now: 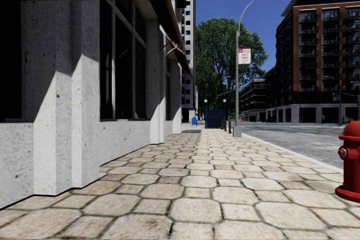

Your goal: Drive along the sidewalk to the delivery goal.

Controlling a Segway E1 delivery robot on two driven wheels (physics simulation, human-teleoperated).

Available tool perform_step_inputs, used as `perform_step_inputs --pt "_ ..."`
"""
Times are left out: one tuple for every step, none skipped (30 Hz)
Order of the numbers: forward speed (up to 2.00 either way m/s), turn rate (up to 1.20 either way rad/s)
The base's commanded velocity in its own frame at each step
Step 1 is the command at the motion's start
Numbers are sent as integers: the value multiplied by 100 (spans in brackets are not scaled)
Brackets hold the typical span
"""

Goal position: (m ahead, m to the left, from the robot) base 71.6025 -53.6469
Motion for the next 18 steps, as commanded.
perform_step_inputs --pt "200 0" --pt "200 0" --pt "200 0" --pt "200 0" --pt "200 0" --pt "200 0" --pt "200 0" --pt "200 0" --pt "200 0" --pt "200 0" --pt "200 0" --pt "200 0" --pt "200 0" --pt "200 0" --pt "200 0" --pt "200 0" --pt "200 0" --pt "200 0"
